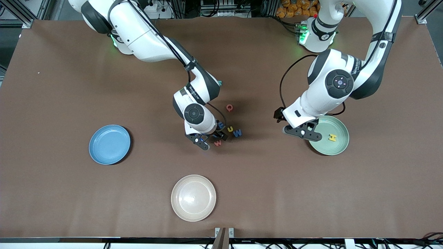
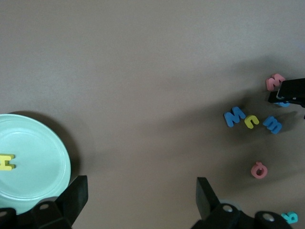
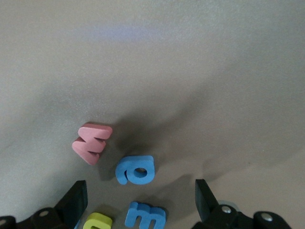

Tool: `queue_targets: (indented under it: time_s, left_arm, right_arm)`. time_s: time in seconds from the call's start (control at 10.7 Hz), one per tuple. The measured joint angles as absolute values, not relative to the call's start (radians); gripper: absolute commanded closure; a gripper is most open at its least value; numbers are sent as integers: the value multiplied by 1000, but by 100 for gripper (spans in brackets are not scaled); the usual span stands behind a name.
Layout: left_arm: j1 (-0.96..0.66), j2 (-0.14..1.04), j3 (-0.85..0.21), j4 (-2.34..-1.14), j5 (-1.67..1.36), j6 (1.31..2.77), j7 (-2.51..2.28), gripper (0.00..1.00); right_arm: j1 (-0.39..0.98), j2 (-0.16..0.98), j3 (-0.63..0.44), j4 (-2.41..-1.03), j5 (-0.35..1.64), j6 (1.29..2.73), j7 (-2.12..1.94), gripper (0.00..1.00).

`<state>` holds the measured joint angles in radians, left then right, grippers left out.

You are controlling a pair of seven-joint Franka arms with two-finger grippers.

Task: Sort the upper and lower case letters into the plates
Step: 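Place the yellow H on the green plate while the right gripper reaches letters, then lower the right gripper and grasp the blue lowercase a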

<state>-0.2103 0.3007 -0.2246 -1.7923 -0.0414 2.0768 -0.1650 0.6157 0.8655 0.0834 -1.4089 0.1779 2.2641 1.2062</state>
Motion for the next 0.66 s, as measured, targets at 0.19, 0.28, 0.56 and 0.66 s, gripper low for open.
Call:
queue_targets:
  time_s: [0.19, 0.28, 0.56, 0.66]
  left_arm:
    - [-210, 313, -218, -1792, -42, 2093, -165, 0]
    - [-210, 318, -217, -1792, -42, 2096, -165, 0]
    - [-210, 320, -217, -1792, -42, 2098, -165, 0]
    - [-210, 320, -217, -1792, -42, 2099, -165, 0]
  right_arm:
    - [616, 871, 83, -1407, 178, 2264, 1206, 0]
    - [616, 874, 83, -1407, 178, 2264, 1206, 0]
    - [619, 882, 83, -1403, 178, 2265, 1206, 0]
    - [619, 884, 83, -1401, 178, 2265, 1206, 0]
